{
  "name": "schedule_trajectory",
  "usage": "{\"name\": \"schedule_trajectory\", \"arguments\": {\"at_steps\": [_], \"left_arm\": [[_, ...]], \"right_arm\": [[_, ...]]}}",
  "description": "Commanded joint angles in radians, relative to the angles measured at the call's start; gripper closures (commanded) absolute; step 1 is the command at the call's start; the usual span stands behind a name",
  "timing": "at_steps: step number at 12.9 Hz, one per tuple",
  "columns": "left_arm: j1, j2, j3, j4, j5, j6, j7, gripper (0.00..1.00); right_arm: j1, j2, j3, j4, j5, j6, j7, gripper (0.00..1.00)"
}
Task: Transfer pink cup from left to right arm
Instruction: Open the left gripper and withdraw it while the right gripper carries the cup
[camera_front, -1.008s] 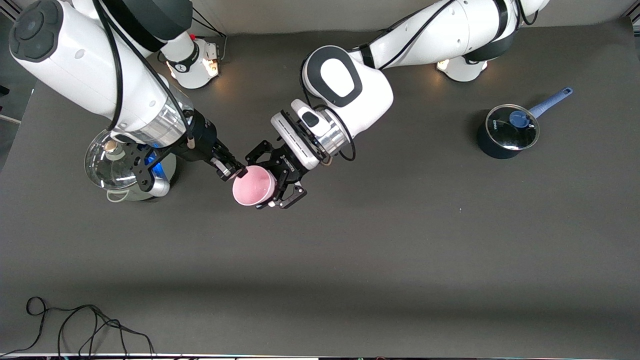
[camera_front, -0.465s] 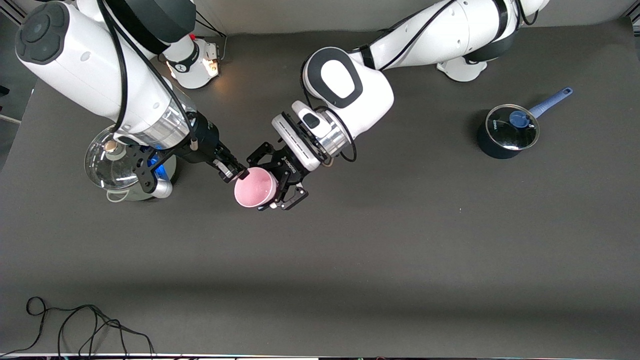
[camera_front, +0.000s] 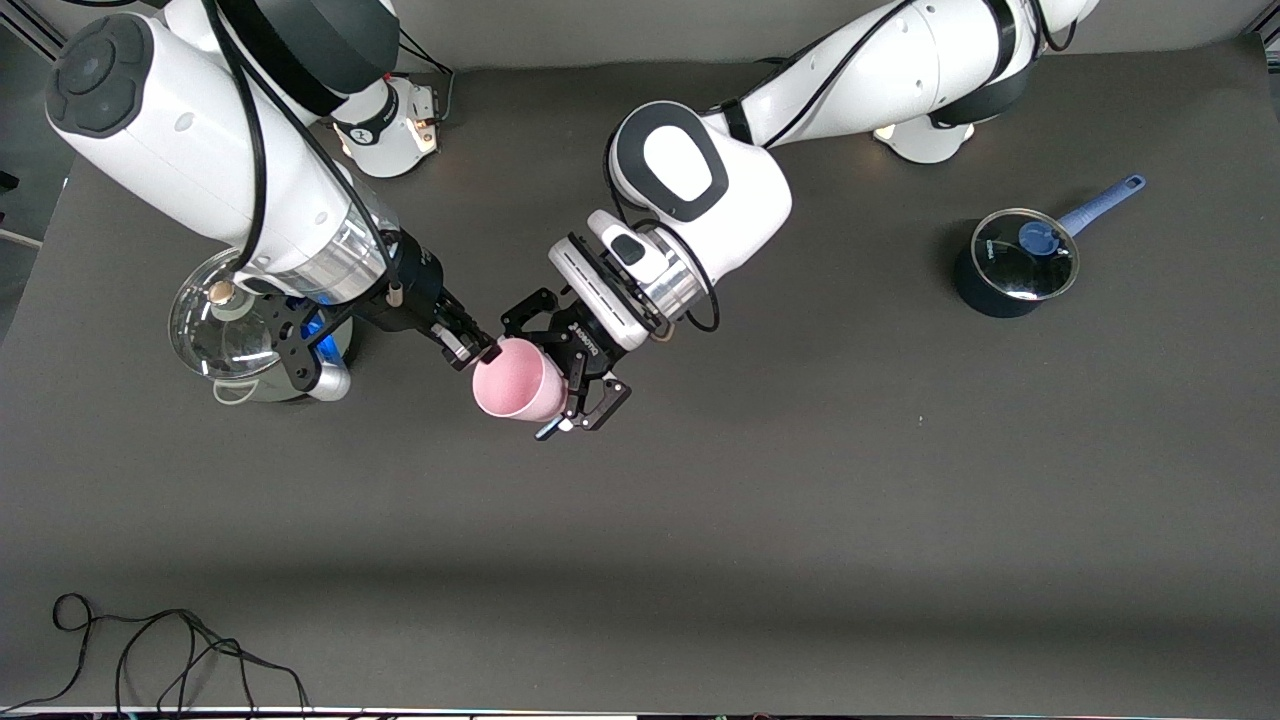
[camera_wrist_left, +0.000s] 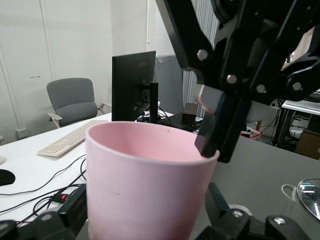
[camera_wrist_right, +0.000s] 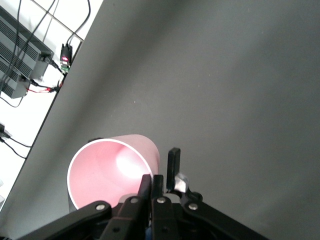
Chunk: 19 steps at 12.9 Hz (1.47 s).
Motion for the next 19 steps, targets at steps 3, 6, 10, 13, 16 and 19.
{"name": "schedule_trajectory", "arguments": {"at_steps": [3,6,10,13,16,19], "left_arm": [[-0.016,-0.004,0.031,0.021,0.067,-0.003,-0.024,0.00],[0.079,-0.006,0.037,-0.054,0.171,-0.091,-0.018,0.00],[0.271,-0.030,0.047,-0.166,0.349,-0.362,-0.018,0.00],[0.440,-0.063,0.073,-0.231,0.469,-0.654,-0.026,0.00],[0.556,-0.142,0.130,-0.321,0.544,-0.848,-0.035,0.00],[0.612,-0.219,0.225,-0.320,0.738,-1.151,-0.212,0.00]], "right_arm": [[0.010,0.014,-0.011,0.033,-0.156,0.068,-0.011,1.00],[-0.013,0.014,-0.031,0.032,-0.236,0.099,-0.063,1.00],[-0.209,0.005,-0.036,0.021,-0.227,0.087,-0.303,1.00],[-0.391,0.003,-0.034,0.015,-0.198,-0.019,-0.691,1.00],[-0.551,-0.009,-0.034,0.003,-0.140,-0.129,-1.113,1.00],[-0.637,-0.018,-0.038,-0.068,-0.111,-0.163,-1.412,1.00]]}}
